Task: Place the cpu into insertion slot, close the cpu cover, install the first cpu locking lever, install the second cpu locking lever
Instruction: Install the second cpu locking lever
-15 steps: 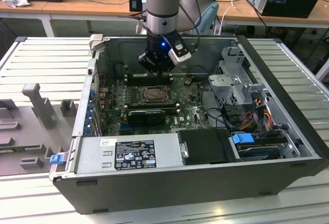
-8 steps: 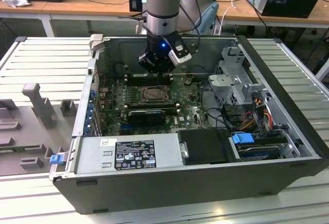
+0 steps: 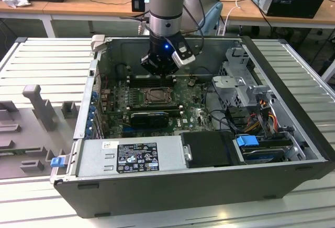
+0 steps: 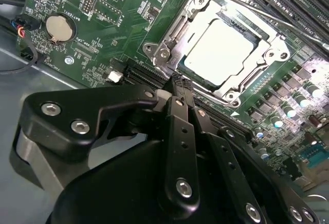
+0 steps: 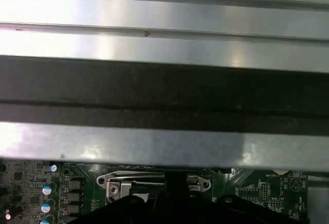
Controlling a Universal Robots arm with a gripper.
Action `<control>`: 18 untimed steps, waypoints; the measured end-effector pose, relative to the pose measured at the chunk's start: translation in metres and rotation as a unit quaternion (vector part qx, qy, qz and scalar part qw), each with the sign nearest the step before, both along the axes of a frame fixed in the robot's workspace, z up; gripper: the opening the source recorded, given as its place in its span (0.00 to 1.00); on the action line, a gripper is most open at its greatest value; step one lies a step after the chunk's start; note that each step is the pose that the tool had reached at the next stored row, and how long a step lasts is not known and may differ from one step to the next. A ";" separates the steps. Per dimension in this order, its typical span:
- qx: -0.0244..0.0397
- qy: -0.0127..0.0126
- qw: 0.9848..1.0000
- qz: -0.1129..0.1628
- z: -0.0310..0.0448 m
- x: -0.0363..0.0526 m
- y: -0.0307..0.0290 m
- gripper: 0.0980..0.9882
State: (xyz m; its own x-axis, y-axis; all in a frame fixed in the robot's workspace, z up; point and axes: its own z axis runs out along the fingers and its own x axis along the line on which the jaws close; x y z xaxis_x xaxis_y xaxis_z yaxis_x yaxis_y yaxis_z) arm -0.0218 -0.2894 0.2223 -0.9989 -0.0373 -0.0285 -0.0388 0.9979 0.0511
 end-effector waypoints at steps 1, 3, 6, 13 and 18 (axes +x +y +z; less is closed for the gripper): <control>0.000 0.000 1.000 0.000 0.0022 -0.0001 -0.0004 0.01; 0.000 0.000 1.000 0.000 0.0142 0.0000 -0.0004 0.01; 0.000 0.000 1.000 0.000 0.0279 0.0000 -0.0004 0.01; 0.000 0.000 1.000 0.000 0.0294 0.0000 -0.0043 0.01; 0.000 0.000 1.000 0.000 0.0293 0.0000 -0.0075 0.01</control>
